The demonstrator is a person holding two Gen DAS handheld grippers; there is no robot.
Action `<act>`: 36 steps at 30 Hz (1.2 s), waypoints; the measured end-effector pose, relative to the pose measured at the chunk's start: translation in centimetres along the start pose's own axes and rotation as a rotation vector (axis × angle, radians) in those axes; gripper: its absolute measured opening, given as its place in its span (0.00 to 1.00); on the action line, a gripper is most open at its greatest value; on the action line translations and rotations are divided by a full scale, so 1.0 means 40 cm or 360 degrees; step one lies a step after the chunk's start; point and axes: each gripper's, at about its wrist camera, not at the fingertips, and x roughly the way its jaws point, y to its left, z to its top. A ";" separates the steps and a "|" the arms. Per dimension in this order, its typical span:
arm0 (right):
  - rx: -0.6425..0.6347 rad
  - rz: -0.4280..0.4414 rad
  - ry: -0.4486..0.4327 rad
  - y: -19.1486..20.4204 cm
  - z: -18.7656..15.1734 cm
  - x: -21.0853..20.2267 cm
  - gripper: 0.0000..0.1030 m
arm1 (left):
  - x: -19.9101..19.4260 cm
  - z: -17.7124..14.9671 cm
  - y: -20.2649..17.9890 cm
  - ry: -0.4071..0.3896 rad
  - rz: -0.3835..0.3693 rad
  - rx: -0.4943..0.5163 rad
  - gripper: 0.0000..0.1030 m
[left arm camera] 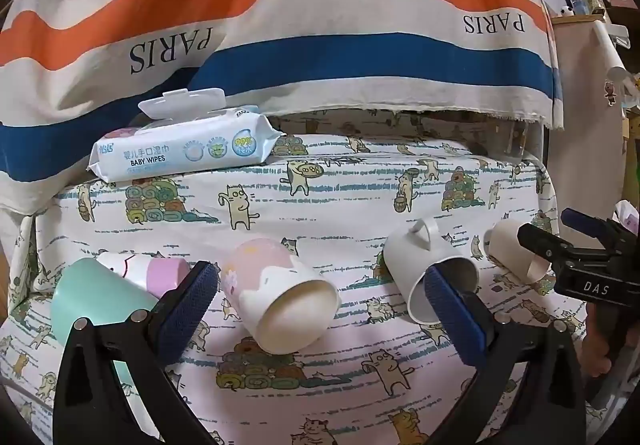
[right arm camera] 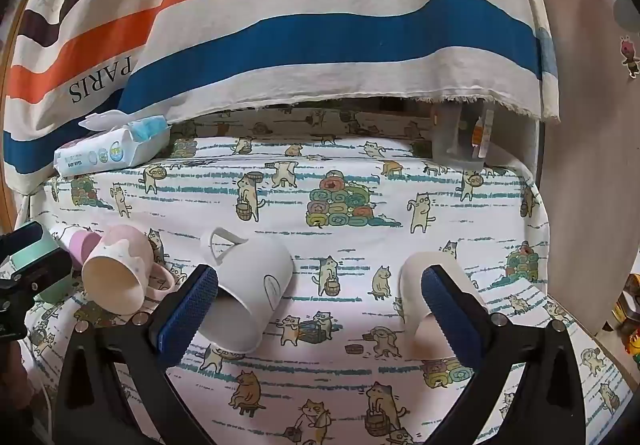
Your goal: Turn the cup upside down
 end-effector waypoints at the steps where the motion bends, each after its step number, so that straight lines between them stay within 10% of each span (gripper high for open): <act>1: 0.0005 0.0002 -0.0001 0.000 0.000 0.000 1.00 | -0.003 -0.001 -0.002 -0.0037 0.0001 0.0021 1.00; 36: -0.0018 -0.0008 -0.0003 -0.004 0.002 0.000 1.00 | 0.007 0.000 0.018 0.0002 0.0015 0.0001 1.00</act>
